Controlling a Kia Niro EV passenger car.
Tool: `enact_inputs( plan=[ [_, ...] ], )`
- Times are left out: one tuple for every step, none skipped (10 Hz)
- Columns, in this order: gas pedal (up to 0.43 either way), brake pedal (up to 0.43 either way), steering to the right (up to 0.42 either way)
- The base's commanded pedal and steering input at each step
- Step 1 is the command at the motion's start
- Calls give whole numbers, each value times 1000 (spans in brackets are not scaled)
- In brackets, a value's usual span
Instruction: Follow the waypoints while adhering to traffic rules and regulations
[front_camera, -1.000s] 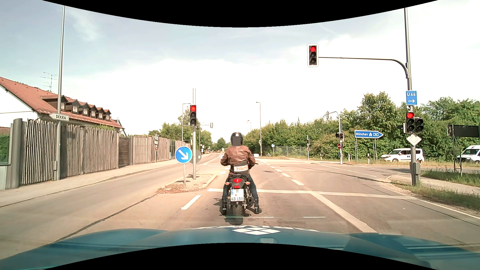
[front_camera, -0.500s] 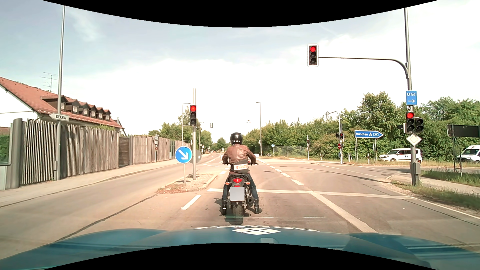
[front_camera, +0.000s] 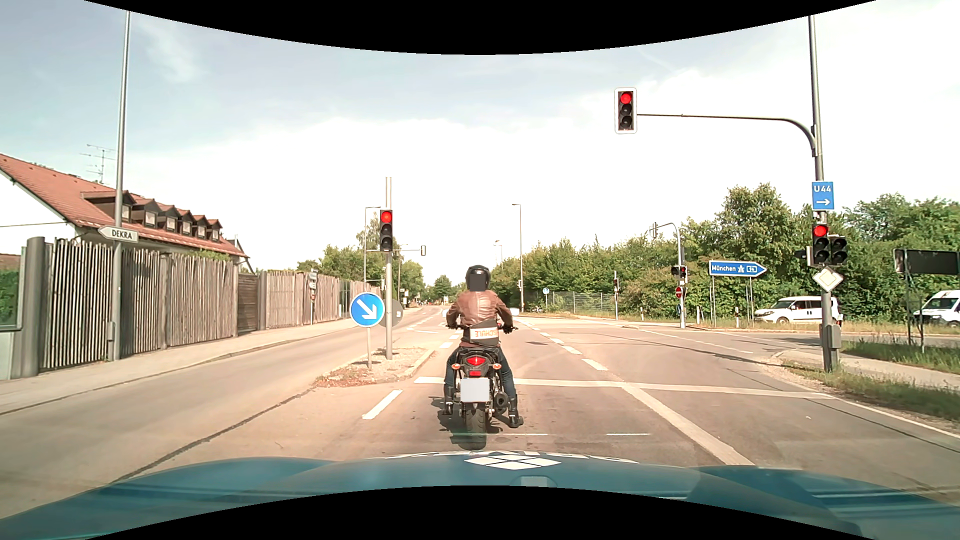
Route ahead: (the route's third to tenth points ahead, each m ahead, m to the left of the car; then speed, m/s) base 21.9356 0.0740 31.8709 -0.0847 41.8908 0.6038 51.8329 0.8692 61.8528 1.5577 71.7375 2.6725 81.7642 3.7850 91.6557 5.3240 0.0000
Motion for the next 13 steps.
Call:
enact_inputs(
  plan=[
    [0, 323, -9],
    [0, 323, -9],
    [0, 323, -9],
    [0, 323, -9],
    [0, 323, -9],
    [0, 323, -9],
    [0, 323, -9],
    [0, 323, -9],
    [0, 323, -9],
    [0, 323, -9],
    [0, 323, -9],
    [0, 323, -9],
    [0, 323, -9]
  ],
)
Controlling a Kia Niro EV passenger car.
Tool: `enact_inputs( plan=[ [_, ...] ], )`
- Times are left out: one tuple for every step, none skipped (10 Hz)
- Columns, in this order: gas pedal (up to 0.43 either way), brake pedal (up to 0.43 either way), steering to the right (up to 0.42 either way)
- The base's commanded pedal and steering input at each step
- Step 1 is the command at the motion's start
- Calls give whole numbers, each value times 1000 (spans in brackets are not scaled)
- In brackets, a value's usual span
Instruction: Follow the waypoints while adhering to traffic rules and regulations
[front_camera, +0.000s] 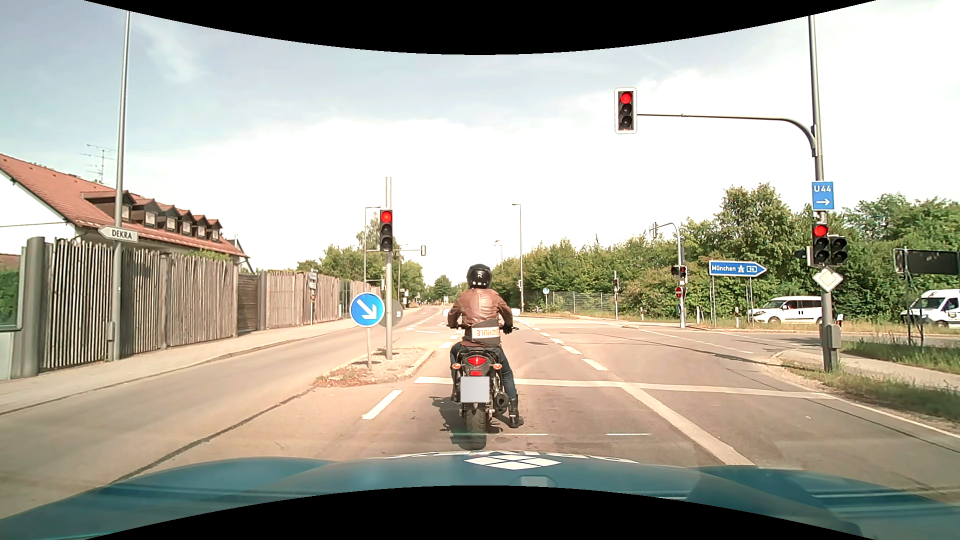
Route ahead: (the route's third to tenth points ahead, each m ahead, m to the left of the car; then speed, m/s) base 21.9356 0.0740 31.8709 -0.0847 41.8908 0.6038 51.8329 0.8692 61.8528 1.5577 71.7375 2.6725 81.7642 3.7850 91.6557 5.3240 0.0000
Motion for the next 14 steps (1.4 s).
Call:
enact_inputs(
  plan=[
    [0, 323, -9],
    [0, 323, -9],
    [0, 323, -9],
    [0, 323, -9],
    [0, 323, -9],
    [0, 323, -9],
    [0, 323, -9],
    [0, 323, -9],
    [0, 323, -9],
    [0, 323, -9],
    [0, 323, -9],
    [0, 323, -9],
    [0, 323, -9],
    [0, 323, -9]
  ],
)
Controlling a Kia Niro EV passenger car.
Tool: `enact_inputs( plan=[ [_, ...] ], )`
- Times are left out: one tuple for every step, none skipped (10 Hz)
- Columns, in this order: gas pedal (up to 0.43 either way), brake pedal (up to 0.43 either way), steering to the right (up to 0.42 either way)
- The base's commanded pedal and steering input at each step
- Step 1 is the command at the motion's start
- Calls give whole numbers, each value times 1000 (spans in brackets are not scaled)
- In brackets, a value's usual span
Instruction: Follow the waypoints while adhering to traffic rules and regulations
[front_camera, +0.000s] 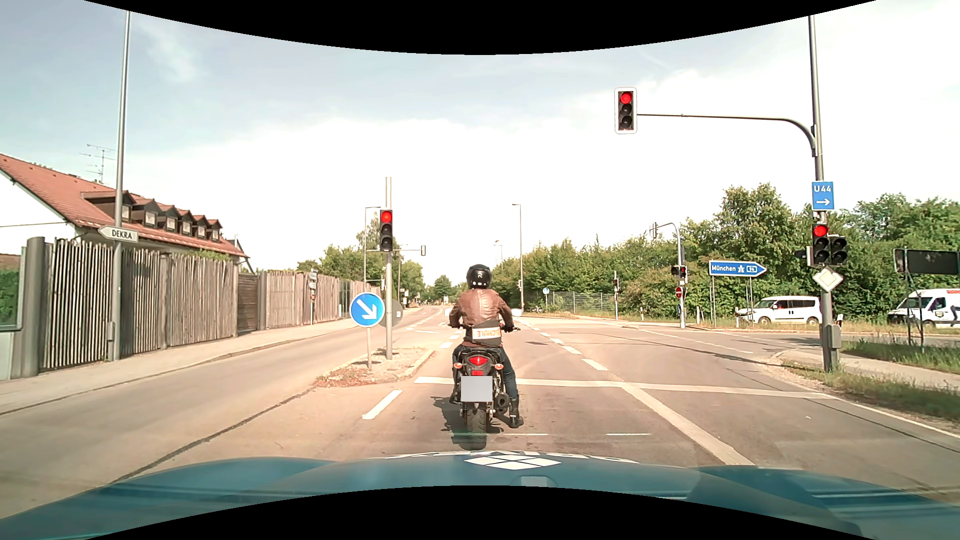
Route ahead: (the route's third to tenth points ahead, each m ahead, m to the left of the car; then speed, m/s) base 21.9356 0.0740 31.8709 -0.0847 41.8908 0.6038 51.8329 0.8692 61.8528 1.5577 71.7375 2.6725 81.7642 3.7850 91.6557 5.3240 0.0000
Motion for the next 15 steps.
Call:
enact_inputs(
  plan=[
    [0, 323, -9],
    [0, 323, -9],
    [0, 323, -9],
    [0, 323, -9],
    [0, 323, -9],
    [0, 323, -9],
    [0, 323, -9],
    [0, 323, -9],
    [0, 323, -9],
    [0, 323, -9],
    [0, 323, -9],
    [0, 323, -9],
    [0, 323, -9],
    [0, 323, -9],
    [0, 323, -9]
  ],
)
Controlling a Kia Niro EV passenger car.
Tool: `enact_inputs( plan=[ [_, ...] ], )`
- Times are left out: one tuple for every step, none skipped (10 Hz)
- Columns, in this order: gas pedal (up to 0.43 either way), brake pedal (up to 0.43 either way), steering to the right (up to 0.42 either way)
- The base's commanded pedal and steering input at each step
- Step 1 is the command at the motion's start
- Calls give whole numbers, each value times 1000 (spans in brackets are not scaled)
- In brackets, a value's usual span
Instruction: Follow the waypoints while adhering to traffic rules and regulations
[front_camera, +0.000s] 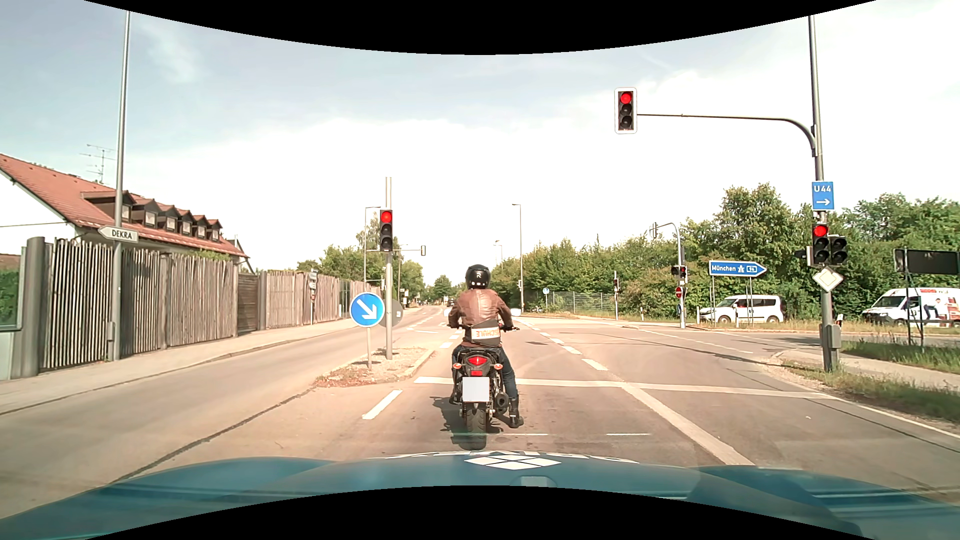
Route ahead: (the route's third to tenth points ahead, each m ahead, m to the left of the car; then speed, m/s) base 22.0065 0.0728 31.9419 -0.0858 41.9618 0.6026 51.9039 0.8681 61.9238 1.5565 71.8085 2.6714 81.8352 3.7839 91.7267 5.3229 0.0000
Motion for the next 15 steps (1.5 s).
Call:
enact_inputs(
  plan=[
    [0, 323, -9],
    [0, 323, -9],
    [0, 323, -9],
    [0, 323, -9],
    [0, 323, -9],
    [0, 323, -9],
    [0, 323, -9],
    [0, 323, -9],
    [0, 323, -9],
    [0, 323, -9],
    [0, 323, -9],
    [0, 323, -9],
    [0, 323, -9],
    [0, 323, -9],
    [0, 323, -9]
  ],
)
